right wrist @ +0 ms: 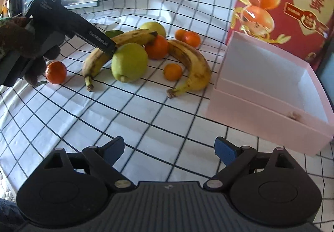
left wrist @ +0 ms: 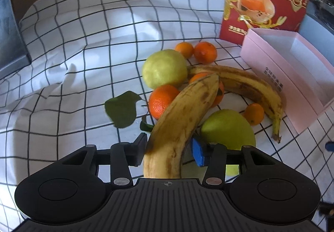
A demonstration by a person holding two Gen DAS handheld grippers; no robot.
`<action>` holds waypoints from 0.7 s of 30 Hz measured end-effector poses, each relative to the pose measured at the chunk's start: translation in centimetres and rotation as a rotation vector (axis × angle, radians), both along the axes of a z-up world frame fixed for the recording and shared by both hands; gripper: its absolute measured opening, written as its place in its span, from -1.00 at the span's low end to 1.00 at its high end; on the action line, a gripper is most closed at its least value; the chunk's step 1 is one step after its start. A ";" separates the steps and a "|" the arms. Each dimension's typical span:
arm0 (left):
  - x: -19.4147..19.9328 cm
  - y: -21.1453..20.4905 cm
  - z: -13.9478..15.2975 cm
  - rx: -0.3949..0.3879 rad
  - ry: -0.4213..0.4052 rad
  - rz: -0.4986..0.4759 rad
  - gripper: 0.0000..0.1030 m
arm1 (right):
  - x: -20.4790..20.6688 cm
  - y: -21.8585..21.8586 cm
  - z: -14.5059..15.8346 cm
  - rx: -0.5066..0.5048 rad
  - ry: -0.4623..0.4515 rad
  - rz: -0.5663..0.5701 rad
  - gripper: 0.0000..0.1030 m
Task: Organize fruits
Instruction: 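Lift the banana with the left tool while the right tool reaches toward the green pear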
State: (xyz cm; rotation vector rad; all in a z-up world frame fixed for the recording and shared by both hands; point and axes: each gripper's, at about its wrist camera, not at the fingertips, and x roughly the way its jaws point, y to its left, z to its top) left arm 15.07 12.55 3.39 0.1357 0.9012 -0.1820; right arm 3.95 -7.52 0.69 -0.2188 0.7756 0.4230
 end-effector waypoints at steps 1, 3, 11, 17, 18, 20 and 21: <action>-0.2 0.0 0.0 0.005 0.001 -0.003 -0.04 | 0.0 -0.1 0.0 0.003 0.001 -0.006 0.82; -0.6 0.3 0.1 -0.006 0.008 0.008 -0.07 | 0.2 0.0 0.1 0.005 -0.003 -0.008 0.82; -5.1 2.1 1.5 -0.104 0.019 0.090 -0.20 | 1.5 1.9 1.3 0.020 -0.047 0.055 0.82; -9.0 2.9 1.8 -0.143 0.043 0.198 -0.21 | 3.3 4.4 1.9 0.026 -0.091 0.130 0.82; -9.3 2.9 1.5 -0.146 0.058 0.208 -0.20 | 3.5 4.8 2.0 0.026 -0.098 0.139 0.82; -9.7 2.9 0.9 -0.146 0.075 0.215 -0.20 | 4.0 5.5 2.2 0.034 -0.110 0.160 0.82; -9.8 2.9 0.7 -0.145 0.078 0.221 -0.20 | 4.3 6.0 2.3 0.041 -0.117 0.173 0.82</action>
